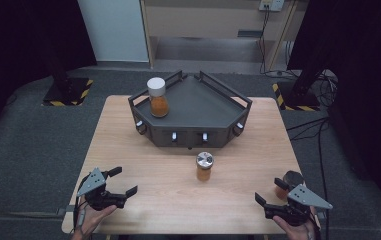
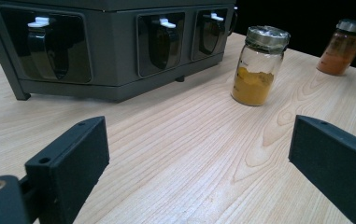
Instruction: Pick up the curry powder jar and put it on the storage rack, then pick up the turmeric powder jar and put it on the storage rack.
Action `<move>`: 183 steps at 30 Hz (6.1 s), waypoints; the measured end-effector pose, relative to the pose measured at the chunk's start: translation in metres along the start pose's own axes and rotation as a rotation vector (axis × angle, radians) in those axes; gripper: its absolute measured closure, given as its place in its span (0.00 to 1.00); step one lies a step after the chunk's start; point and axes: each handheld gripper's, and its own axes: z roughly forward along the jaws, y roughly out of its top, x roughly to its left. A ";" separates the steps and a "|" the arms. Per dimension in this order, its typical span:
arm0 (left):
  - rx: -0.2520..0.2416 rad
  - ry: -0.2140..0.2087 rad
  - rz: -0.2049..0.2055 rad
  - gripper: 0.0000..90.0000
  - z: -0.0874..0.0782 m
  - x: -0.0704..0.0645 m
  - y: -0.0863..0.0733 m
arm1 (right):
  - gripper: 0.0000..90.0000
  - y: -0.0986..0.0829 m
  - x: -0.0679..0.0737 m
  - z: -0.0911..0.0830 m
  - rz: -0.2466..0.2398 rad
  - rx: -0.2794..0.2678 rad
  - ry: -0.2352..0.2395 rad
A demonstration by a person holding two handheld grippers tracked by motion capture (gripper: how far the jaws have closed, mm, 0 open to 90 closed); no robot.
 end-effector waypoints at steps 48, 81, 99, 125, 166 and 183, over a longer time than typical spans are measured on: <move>-0.002 0.017 -0.030 0.04 -0.003 0.003 -0.002 | 0.07 0.023 -0.003 0.013 -0.003 0.040 0.079; 0.013 0.019 -0.019 0.05 -0.002 0.001 -0.001 | 0.08 0.083 0.013 0.092 -0.024 0.122 0.179; 0.020 0.017 -0.006 0.05 -0.002 0.000 0.001 | 0.09 0.101 0.025 0.131 -0.015 0.167 0.205; 0.036 0.020 0.013 0.05 0.000 -0.002 0.003 | 0.14 0.101 0.037 0.174 -0.018 0.212 0.200; 0.040 0.017 0.015 0.05 0.000 -0.001 0.003 | 0.38 0.106 0.055 0.202 -0.144 0.252 0.199; 0.046 0.016 0.014 0.05 0.001 -0.001 0.003 | 0.38 0.137 0.048 0.203 -0.185 0.244 0.280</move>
